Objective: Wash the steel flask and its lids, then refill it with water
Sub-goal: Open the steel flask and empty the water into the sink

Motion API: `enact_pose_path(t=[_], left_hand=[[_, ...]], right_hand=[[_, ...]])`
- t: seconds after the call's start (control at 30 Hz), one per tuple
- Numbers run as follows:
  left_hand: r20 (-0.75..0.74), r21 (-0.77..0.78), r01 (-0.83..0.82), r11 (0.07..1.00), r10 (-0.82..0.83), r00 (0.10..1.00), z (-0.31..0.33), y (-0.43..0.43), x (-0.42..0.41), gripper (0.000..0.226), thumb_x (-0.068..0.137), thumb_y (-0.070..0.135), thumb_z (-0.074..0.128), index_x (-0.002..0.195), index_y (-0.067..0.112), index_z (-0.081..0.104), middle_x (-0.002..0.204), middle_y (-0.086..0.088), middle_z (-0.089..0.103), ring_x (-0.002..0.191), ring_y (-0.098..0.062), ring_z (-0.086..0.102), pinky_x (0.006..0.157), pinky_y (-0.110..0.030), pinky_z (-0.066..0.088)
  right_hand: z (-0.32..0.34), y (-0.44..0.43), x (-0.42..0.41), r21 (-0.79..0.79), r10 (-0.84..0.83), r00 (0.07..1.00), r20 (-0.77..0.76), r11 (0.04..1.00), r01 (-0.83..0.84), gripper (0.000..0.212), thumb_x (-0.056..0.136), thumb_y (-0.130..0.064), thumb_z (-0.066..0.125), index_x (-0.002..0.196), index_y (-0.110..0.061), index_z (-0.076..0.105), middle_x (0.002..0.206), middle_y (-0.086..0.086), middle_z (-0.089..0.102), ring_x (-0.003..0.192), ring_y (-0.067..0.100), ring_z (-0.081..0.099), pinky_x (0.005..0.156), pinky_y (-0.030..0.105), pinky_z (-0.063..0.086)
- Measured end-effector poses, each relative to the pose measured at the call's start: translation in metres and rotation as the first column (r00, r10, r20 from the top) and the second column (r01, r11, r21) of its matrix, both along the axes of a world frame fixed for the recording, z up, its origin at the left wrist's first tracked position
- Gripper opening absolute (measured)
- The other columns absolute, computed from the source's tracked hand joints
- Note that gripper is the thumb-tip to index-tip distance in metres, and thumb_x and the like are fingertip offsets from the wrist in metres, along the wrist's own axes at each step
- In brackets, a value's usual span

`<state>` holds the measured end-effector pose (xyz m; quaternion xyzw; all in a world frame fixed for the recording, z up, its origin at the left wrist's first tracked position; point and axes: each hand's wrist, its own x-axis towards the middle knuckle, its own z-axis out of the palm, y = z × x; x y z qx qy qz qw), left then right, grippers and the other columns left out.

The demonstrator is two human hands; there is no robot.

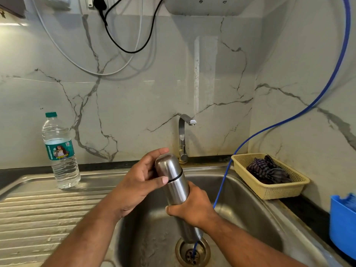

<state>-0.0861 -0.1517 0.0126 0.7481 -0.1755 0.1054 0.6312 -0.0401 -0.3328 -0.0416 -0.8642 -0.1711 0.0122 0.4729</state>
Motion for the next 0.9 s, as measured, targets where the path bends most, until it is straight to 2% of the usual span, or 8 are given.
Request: enact_pose_path(t=[0.1, 0.17, 0.23, 0.33, 0.43, 0.5, 0.67, 0.9], left_hand=[[0.018, -0.015, -0.16, 0.987, 0.16, 0.987, -0.001, -0.001, 0.002, 0.077, 0.067, 0.029, 0.096, 0.133, 0.041, 0.059, 0.126, 0.01, 0.068, 0.117, -0.011, 0.065, 0.096, -0.029, 0.056], [0.018, 0.004, -0.262, 0.965, 0.262, 0.965, -0.004, -0.002, 0.004, 0.081, 0.052, 0.052, 0.095, 0.125, 0.047, 0.062, 0.12, 0.011, 0.068, 0.11, -0.01, 0.066, 0.092, -0.032, 0.057], [0.005, 0.007, -0.294, 0.956, 0.294, 0.956, -0.005, -0.005, 0.004, 0.081, 0.047, 0.061, 0.091, 0.122, 0.048, 0.062, 0.115, 0.013, 0.067, 0.106, -0.01, 0.065, 0.089, -0.03, 0.058], [-0.043, -0.024, -0.174, 0.984, 0.173, 0.984, -0.006, -0.006, 0.004, 0.078, 0.056, 0.053, 0.09, 0.127, 0.047, 0.059, 0.119, 0.01, 0.065, 0.11, -0.012, 0.065, 0.089, -0.028, 0.057], [-0.087, -0.064, 0.009, 0.998, -0.014, 0.996, -0.006, -0.002, 0.003, 0.08, 0.073, 0.021, 0.087, 0.141, 0.043, 0.051, 0.138, 0.004, 0.06, 0.123, -0.018, 0.062, 0.095, -0.026, 0.054], [-0.064, -0.058, 0.02, 0.998, -0.024, 0.998, -0.006, 0.0, 0.004, 0.08, 0.079, 0.008, 0.085, 0.145, 0.038, 0.05, 0.142, 0.0, 0.059, 0.126, -0.018, 0.061, 0.098, -0.026, 0.053], [-0.019, 0.019, -0.133, 0.991, 0.133, 0.991, -0.005, -0.002, 0.004, 0.075, 0.07, 0.025, 0.09, 0.135, 0.046, 0.057, 0.131, 0.01, 0.065, 0.12, -0.011, 0.064, 0.099, -0.029, 0.054], [0.032, 0.103, -0.311, 0.945, 0.309, 0.95, -0.009, -0.015, 0.002, 0.07, 0.065, 0.042, 0.089, 0.127, 0.042, 0.056, 0.116, 0.012, 0.063, 0.099, -0.003, 0.065, 0.079, -0.02, 0.057]], right_hand=[[0.0, 0.0, 0.0, -0.017, 0.016, 1.0, 0.003, 1.0, -0.016, 0.067, 0.064, -0.038, 0.092, 0.118, -0.034, 0.053, 0.099, -0.015, 0.063, 0.085, 0.001, 0.063, 0.058, 0.007, 0.043], [0.0, 0.001, -0.001, -0.037, 0.038, 0.999, 0.009, 0.999, -0.038, 0.067, 0.065, -0.038, 0.092, 0.117, -0.036, 0.05, 0.099, -0.015, 0.062, 0.085, 0.002, 0.062, 0.059, 0.008, 0.044], [0.0, 0.003, -0.002, -0.053, 0.052, 0.999, 0.015, 0.997, -0.051, 0.066, 0.065, -0.038, 0.091, 0.115, -0.037, 0.049, 0.098, -0.015, 0.061, 0.085, 0.003, 0.062, 0.059, 0.009, 0.044], [0.0, 0.004, -0.002, -0.056, 0.055, 0.998, 0.009, 0.997, -0.055, 0.064, 0.065, -0.038, 0.091, 0.114, -0.035, 0.05, 0.097, -0.014, 0.063, 0.084, 0.003, 0.064, 0.061, 0.01, 0.045], [0.0, 0.003, -0.001, -0.065, 0.059, 0.998, -0.001, 0.996, -0.059, 0.065, 0.066, -0.036, 0.092, 0.114, -0.035, 0.048, 0.099, -0.016, 0.061, 0.085, 0.003, 0.062, 0.063, 0.01, 0.046], [0.001, 0.001, -0.001, -0.073, 0.056, 0.998, 0.004, 0.996, -0.056, 0.066, 0.067, -0.036, 0.091, 0.115, -0.035, 0.046, 0.099, -0.017, 0.059, 0.085, 0.001, 0.061, 0.061, 0.009, 0.044], [-0.001, 0.0, 0.002, -0.076, 0.05, 0.999, 0.007, 0.996, -0.049, 0.066, 0.067, -0.035, 0.091, 0.119, -0.033, 0.05, 0.099, -0.016, 0.06, 0.086, 0.001, 0.061, 0.062, 0.011, 0.045], [-0.005, 0.0, 0.004, -0.105, 0.077, 0.997, 0.023, 0.992, -0.074, 0.075, 0.068, -0.036, 0.091, 0.131, -0.03, 0.051, 0.104, -0.017, 0.057, 0.089, 0.001, 0.059, 0.065, 0.011, 0.045]])
